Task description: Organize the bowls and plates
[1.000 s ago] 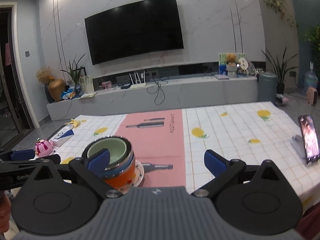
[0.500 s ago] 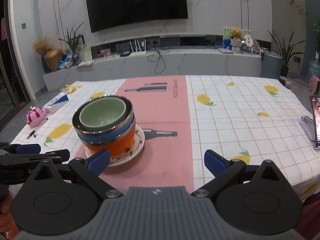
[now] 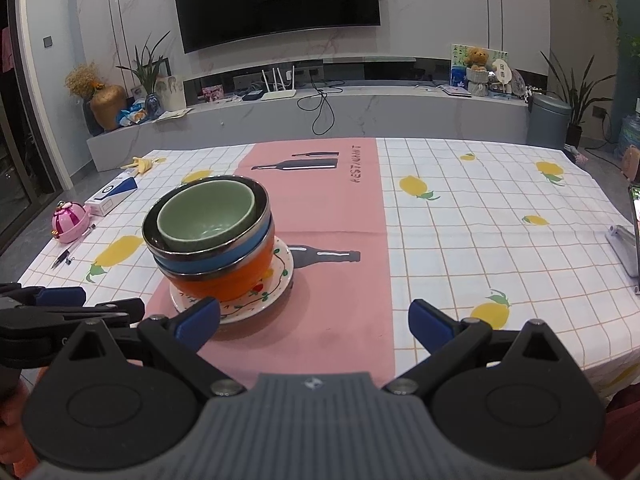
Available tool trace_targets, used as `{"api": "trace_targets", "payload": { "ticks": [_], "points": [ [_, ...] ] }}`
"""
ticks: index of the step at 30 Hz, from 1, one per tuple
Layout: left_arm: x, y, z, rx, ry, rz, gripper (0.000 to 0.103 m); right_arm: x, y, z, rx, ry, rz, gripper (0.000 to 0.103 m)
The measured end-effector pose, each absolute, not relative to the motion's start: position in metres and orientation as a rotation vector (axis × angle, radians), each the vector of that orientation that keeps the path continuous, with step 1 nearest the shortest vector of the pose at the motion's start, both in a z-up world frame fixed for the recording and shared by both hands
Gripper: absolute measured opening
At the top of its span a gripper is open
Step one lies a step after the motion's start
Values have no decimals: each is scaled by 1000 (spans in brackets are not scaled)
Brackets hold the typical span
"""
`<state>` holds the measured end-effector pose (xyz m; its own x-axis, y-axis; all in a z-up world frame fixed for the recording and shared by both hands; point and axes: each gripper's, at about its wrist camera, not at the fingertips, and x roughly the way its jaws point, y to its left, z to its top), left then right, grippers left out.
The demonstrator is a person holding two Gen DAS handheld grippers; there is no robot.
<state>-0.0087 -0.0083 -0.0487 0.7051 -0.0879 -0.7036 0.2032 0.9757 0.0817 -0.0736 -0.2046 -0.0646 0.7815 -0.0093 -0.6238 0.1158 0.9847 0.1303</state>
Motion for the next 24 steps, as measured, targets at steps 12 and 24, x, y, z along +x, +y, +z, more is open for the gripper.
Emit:
{"api": "trace_targets", "payload": {
  "ticks": [12, 24],
  "points": [
    [-9, -8, -48, 157, 772, -162, 82, -72, -205, -67, 172, 675, -66, 99],
    [-11, -9, -46, 159, 767, -167, 82, -71, -203, -69, 174, 683, -65, 99]
  ]
}}
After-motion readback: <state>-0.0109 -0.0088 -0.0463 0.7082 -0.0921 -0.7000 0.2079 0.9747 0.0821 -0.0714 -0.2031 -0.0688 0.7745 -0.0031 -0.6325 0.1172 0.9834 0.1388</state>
